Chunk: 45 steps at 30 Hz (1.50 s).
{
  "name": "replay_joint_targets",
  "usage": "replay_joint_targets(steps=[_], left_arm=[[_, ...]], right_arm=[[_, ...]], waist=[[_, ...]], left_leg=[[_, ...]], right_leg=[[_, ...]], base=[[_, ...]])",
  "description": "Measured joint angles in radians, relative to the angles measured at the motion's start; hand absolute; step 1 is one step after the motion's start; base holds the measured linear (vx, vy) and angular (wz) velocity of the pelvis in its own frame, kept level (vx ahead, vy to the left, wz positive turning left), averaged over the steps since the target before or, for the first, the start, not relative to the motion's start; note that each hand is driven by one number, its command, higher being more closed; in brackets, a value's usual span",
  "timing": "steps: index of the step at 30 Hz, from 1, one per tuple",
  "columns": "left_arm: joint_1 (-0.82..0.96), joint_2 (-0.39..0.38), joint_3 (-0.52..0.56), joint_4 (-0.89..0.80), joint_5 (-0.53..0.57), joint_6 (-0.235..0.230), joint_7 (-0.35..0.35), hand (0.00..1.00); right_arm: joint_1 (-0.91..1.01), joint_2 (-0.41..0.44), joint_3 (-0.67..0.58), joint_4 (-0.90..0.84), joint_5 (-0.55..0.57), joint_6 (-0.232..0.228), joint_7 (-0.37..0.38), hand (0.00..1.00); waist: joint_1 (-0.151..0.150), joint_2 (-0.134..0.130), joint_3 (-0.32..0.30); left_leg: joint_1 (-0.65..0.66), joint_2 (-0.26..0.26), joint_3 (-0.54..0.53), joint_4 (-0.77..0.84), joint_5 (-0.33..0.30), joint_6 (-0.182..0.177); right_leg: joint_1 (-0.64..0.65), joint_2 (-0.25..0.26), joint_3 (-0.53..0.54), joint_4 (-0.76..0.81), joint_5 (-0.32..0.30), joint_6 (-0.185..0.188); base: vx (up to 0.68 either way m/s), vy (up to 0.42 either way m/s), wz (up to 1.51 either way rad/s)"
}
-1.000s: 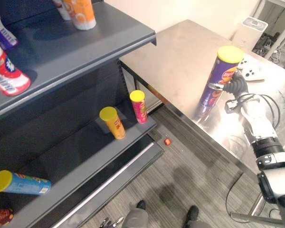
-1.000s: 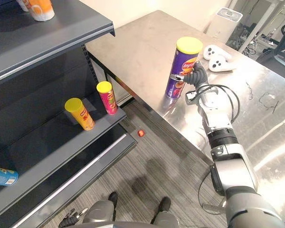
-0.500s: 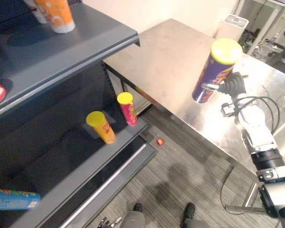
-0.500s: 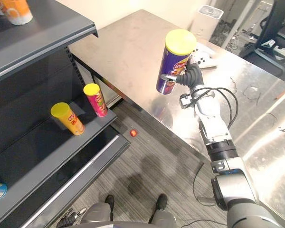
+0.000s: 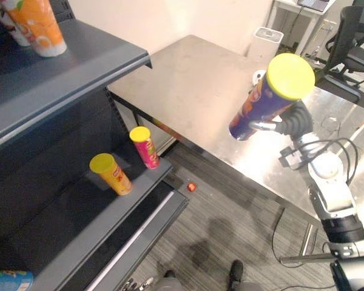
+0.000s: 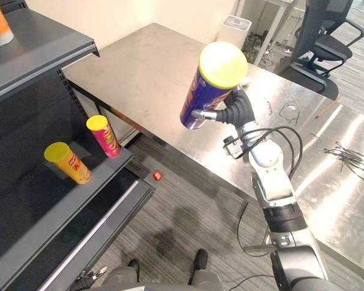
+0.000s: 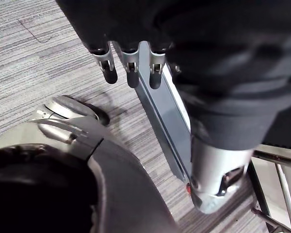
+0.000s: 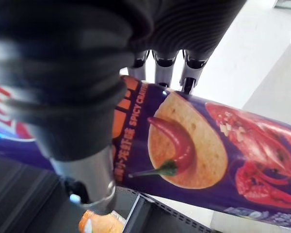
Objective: Put the gum and the chips on the shelf.
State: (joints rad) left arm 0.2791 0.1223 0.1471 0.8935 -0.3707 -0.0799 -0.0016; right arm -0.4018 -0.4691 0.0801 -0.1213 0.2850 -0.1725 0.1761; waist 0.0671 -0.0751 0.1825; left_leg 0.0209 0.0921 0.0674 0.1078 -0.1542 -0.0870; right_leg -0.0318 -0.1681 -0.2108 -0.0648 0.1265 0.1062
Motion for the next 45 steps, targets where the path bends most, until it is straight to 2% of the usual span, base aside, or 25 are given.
replay_joint_targets(steps=[2,11,16,21,25,30,32,34,36,40,41,42,43,44,45], left_arm=[[0.000,0.000,0.005,0.014,-0.002,-0.004,0.006,0.00],[0.001,-0.004,0.006,0.027,-0.019,-0.006,0.043,0.00],[0.000,-0.006,0.006,0.030,-0.020,-0.010,0.067,0.00],[0.000,-0.012,0.006,0.050,-0.025,-0.042,0.081,0.00],[0.000,-0.016,0.007,0.051,-0.061,-0.043,0.094,0.00],[-0.001,-0.034,0.029,0.052,-0.097,-0.049,0.112,0.00],[0.000,-0.043,0.045,0.052,-0.104,-0.049,0.113,0.00],[-0.001,-0.044,0.046,0.052,-0.126,-0.050,0.113,0.00],[-0.002,-0.045,0.053,0.050,-0.138,-0.057,0.112,0.00],[0.002,-0.048,0.078,0.050,-0.192,-0.068,0.104,0.00],[0.005,-0.053,0.091,0.049,-0.208,-0.073,0.104,0.00],[0.011,-0.055,0.096,0.045,-0.210,-0.073,0.103,0.00],[0.013,-0.055,0.096,0.043,-0.208,-0.074,0.102,0.00],[0.014,-0.054,0.095,0.042,-0.193,-0.076,0.092,0.00],[0.009,-0.057,0.095,0.044,-0.178,-0.084,0.084,0.00]], right_arm=[[0.062,0.020,0.000,-0.038,0.002,0.002,0.030,1.00],[0.291,0.060,0.015,-0.102,0.046,0.023,0.095,1.00],[0.338,0.070,0.050,-0.102,0.048,0.029,0.096,1.00],[0.366,0.093,0.087,-0.101,0.046,0.029,0.091,1.00],[0.366,0.095,0.118,-0.101,0.046,0.029,0.087,1.00],[0.362,0.095,0.134,-0.098,0.045,0.038,0.065,1.00],[0.342,0.095,0.155,-0.092,0.045,0.039,0.050,1.00],[0.292,0.096,0.183,-0.063,0.045,0.041,0.047,1.00],[0.226,0.103,0.208,-0.047,0.045,0.058,0.035,1.00],[0.185,0.139,0.214,-0.024,0.043,0.069,0.031,1.00],[0.185,0.138,0.215,-0.015,0.037,0.078,0.032,1.00],[0.189,0.136,0.212,-0.008,0.035,0.081,0.031,1.00],[0.191,0.134,0.209,-0.006,0.034,0.081,0.029,1.00],[0.201,0.131,0.192,-0.006,0.030,0.081,0.028,1.00],[0.202,0.125,0.156,0.005,0.030,0.080,0.027,1.00]], waist=[[-0.010,0.000,-0.006],[-0.017,0.007,-0.045],[-0.028,0.012,-0.062],[-0.027,0.018,-0.071],[-0.024,0.017,-0.071],[-0.002,0.019,-0.069],[0.004,0.024,-0.062],[0.014,0.027,-0.043],[0.033,0.027,0.002],[0.064,0.030,0.039],[0.078,0.032,0.049],[0.075,0.033,0.051],[0.075,0.033,0.054],[0.066,0.038,0.055],[0.045,0.046,0.053]], left_leg=[[0.001,0.001,0.003,0.000,-0.001,-0.002],[0.002,0.007,0.007,0.000,-0.004,-0.006],[0.001,0.008,0.005,0.000,-0.004,-0.006],[0.002,0.008,-0.001,0.001,-0.004,-0.006],[0.001,0.007,-0.027,0.001,-0.004,-0.006],[-0.022,0.006,-0.070,0.012,0.001,-0.009],[-0.039,0.007,-0.107,0.028,0.003,-0.011],[-0.050,0.009,-0.136,0.039,0.004,-0.013],[-0.058,0.010,-0.170,0.039,0.018,-0.019],[-0.090,0.012,-0.227,0.034,0.044,-0.025],[-0.097,0.010,-0.229,0.033,0.046,-0.012],[-0.107,0.006,-0.203,0.032,0.037,0.062],[-0.109,0.010,-0.165,0.029,0.032,0.116],[-0.119,0.034,-0.064,0.021,0.043,0.211],[-0.141,0.071,0.023,0.038,0.059,0.236]], right_leg=[[0.000,0.000,0.002,0.000,0.000,0.000],[-0.001,0.006,0.006,-0.004,-0.001,0.000],[0.002,0.007,0.004,-0.007,-0.001,0.000],[0.010,0.007,-0.003,-0.012,0.000,0.001],[0.033,0.007,-0.028,-0.026,0.000,0.002],[0.037,0.004,-0.070,-0.017,-0.009,-0.003],[0.035,0.001,-0.104,0.014,-0.031,-0.002],[0.034,-0.001,-0.130,0.048,-0.052,-0.003],[0.033,-0.007,-0.165,0.088,-0.077,-0.007],[0.014,-0.013,-0.223,0.136,-0.114,-0.016],[0.013,-0.023,-0.238,0.166,-0.142,-0.010],[0.014,-0.042,-0.265,0.199,-0.171,-0.001],[0.014,-0.052,-0.275,0.210,-0.181,-0.001],[0.027,-0.057,-0.287,0.203,-0.186,-0.009],[0.046,-0.061,-0.338,0.197,-0.183,-0.013]], base=[[0.00,0.002,-0.02],[0.00,0.000,-0.02],[0.00,0.000,0.00],[0.00,-0.001,0.02],[0.01,-0.005,0.18],[0.01,-0.013,0.27],[0.00,-0.022,0.44],[-0.04,-0.032,0.42],[-0.08,-0.053,0.49],[-0.05,-0.052,0.50],[-0.03,-0.026,0.60],[-0.03,-0.021,0.66],[-0.01,-0.022,0.99],[0.02,-0.067,1.22],[0.03,-0.051,1.30]])
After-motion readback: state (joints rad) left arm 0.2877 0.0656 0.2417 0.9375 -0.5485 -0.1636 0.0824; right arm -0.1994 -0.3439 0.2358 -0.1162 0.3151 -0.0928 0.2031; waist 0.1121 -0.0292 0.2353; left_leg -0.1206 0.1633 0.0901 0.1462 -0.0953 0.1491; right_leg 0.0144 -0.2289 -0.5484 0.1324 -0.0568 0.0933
